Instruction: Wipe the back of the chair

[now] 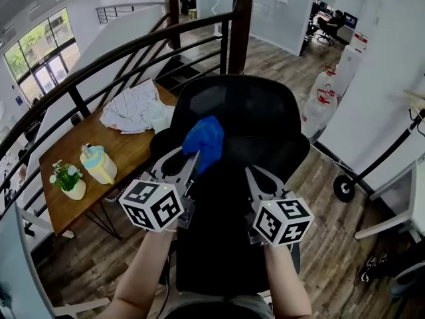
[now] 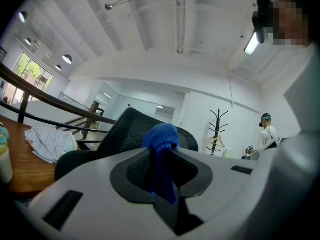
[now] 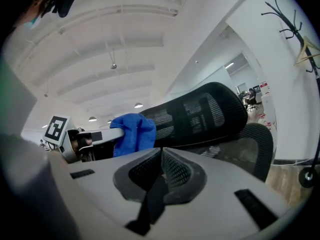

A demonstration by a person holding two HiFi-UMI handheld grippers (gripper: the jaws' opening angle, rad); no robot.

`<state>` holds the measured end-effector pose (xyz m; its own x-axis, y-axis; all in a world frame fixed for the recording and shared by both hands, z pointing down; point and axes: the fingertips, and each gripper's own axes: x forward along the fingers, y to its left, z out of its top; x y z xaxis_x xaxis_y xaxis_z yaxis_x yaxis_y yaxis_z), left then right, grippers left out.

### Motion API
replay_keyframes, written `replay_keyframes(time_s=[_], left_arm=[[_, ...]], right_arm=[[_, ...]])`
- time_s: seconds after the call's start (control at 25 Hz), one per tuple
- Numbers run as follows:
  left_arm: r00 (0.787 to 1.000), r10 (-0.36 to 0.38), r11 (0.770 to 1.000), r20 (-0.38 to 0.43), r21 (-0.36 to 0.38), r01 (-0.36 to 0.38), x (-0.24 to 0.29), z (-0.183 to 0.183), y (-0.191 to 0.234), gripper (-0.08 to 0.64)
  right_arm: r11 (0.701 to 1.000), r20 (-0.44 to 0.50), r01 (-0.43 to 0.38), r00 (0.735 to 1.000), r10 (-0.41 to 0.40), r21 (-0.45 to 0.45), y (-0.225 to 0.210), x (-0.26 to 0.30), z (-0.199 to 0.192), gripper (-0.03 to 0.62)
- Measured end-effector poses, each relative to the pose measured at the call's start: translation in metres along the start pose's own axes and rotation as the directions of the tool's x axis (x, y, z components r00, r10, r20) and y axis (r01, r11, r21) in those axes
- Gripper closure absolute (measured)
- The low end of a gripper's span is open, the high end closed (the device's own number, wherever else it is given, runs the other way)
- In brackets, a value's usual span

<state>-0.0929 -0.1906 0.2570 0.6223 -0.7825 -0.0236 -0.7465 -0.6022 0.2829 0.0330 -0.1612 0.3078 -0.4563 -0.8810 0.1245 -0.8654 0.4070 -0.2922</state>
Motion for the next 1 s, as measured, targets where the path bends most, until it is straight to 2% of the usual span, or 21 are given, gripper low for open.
replay_keyframes(time_s=[0.2,0.32,0.56,0.8,1.0], left_arm=[[0.994,-0.112,0.994,-0.010,-0.005,0.112,0.026,-0.025,-0.042,0.482],[0.980,-0.194,0.981,-0.038,-0.014,0.194,0.047,-0.045,-0.074,0.482],[0.948,-0.293,0.956,-0.129,-0.019,0.293,0.091,-0.090,-0.127,0.482],[0.910,-0.355,0.934,-0.214,-0.046,0.353,0.131,-0.132,-0.165,0.482],[0.877,-0.372,0.925,-0.304,-0.050,0.376,0.157,-0.166,-0.176,0.482]], right_arm=[[0.999,-0.003,0.048,0.999,-0.048,0.017,-0.035,-0.021,-0.004,0.562],[0.995,-0.005,0.091,0.996,-0.091,0.027,-0.060,-0.037,-0.004,0.563],[0.984,-0.001,0.168,0.986,-0.168,0.056,-0.105,-0.063,-0.003,0.562],[0.970,-0.019,0.236,0.972,-0.235,0.060,-0.144,-0.083,-0.005,0.563],[0.957,-0.041,0.278,0.960,-0.276,0.077,-0.171,-0.088,-0.015,0.563]])
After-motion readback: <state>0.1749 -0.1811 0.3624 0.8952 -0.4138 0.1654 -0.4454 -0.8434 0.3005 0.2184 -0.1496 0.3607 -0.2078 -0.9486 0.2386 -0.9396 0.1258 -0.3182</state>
